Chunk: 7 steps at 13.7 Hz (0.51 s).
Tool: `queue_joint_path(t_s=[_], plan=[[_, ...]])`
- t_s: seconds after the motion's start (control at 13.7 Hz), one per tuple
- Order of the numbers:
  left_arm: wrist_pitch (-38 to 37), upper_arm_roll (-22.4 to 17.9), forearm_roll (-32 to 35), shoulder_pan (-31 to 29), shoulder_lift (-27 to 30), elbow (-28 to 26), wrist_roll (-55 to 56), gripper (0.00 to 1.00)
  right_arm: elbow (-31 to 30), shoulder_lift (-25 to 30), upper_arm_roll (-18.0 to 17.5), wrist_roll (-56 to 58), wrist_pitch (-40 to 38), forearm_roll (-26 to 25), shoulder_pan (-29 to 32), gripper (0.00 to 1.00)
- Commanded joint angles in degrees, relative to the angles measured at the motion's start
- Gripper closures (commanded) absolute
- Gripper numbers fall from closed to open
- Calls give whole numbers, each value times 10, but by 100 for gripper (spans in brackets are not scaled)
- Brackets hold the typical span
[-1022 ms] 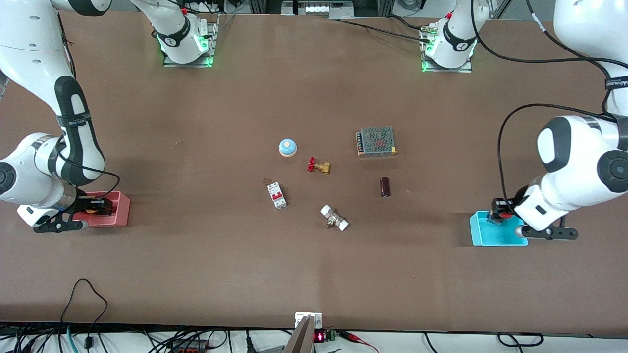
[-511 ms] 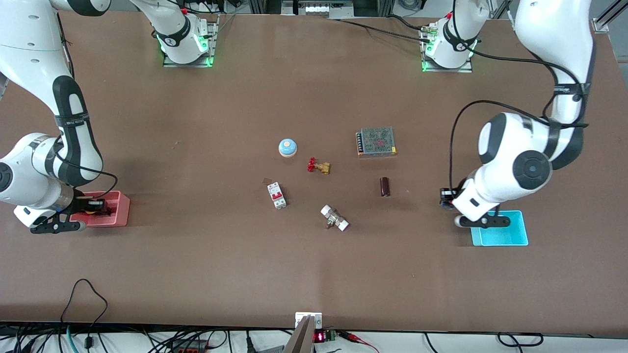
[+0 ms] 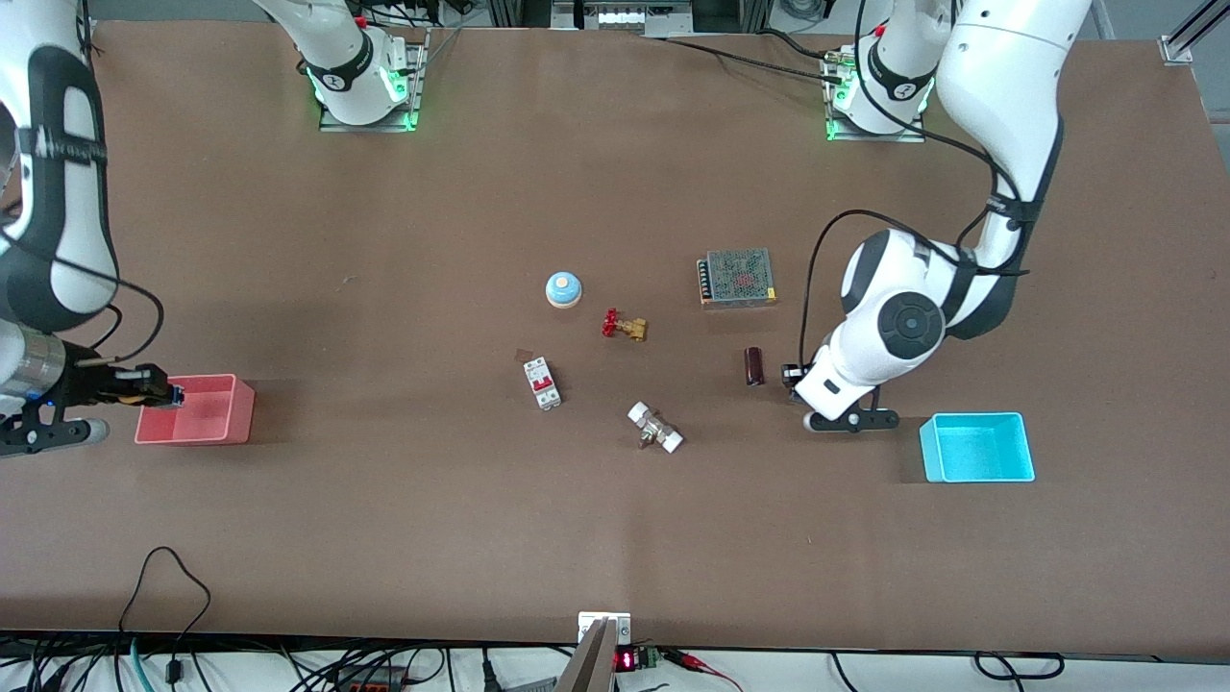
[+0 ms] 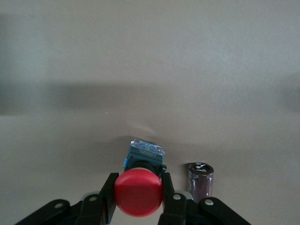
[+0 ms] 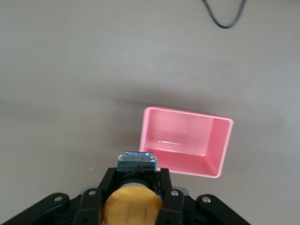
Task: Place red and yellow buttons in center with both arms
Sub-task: 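Lift the buttons out of the boxes and carry them toward the table center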
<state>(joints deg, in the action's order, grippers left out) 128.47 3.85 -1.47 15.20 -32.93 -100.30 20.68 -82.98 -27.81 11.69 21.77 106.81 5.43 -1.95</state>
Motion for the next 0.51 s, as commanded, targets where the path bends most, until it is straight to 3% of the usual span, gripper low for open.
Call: queue_joint_path(t_s=[0.0,0.07,0.44], plan=[[4,-6,-7,10,-6,0,6,71,-5,-1,0,-67,-33,5,-42,77],[4,-5,-7,10,-6,0,6,68,-20,-1,-1,-106,-30,6,-62,77],[4,-6,-7,6,-3,3,7,29,-67,-8,0,-224,-1,6,-154,77]])
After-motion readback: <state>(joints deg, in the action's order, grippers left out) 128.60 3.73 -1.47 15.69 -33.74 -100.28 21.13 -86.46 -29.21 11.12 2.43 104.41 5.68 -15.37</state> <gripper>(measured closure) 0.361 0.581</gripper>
